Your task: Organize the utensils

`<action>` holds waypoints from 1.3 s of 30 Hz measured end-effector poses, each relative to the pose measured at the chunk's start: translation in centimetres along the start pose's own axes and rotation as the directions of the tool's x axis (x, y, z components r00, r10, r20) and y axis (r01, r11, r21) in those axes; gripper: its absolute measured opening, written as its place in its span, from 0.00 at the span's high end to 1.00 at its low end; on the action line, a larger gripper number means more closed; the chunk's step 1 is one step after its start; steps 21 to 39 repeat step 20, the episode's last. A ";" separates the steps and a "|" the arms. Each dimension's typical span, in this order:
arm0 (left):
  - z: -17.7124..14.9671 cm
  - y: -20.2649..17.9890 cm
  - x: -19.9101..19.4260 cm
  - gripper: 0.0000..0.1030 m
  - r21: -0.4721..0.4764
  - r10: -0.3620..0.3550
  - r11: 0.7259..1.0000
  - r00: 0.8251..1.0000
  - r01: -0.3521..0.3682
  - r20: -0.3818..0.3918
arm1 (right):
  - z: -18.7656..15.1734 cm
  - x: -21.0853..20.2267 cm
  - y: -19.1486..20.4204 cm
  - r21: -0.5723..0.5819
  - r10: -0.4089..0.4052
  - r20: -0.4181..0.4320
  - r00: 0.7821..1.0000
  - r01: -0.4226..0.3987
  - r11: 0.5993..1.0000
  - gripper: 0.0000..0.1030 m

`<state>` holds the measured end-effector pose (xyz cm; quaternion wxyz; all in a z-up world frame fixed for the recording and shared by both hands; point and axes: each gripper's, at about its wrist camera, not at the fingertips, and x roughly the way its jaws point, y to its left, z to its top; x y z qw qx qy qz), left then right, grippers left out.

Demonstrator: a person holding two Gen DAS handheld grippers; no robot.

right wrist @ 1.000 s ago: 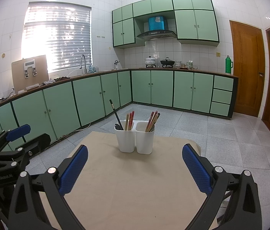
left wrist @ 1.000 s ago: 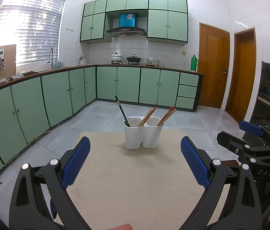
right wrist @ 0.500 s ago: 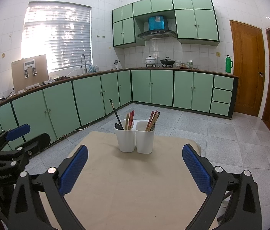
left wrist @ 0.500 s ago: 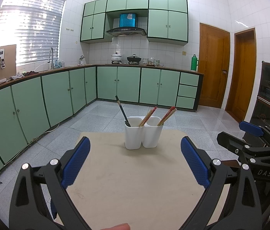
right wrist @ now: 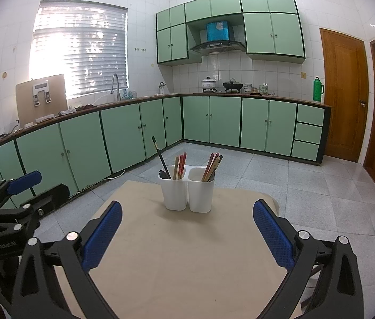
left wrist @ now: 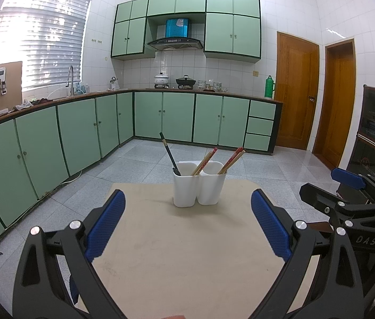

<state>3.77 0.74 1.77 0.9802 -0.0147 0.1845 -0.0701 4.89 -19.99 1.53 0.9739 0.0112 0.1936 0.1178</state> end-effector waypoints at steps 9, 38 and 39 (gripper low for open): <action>-0.2 0.5 0.2 0.10 -0.008 -0.002 1.000 1.000 0.002 0.000 | -0.3 0.1 -0.1 -0.003 -0.001 -0.004 1.000 0.001 1.000 0.06; -0.1 0.7 0.5 0.10 -0.012 0.004 1.000 1.000 -0.004 -0.013 | -0.5 0.2 -0.7 0.003 -0.004 -0.008 1.000 0.005 1.000 0.06; -0.1 0.7 0.5 0.10 -0.012 0.004 1.000 1.000 -0.004 -0.013 | -0.5 0.2 -0.7 0.003 -0.004 -0.008 1.000 0.005 1.000 0.06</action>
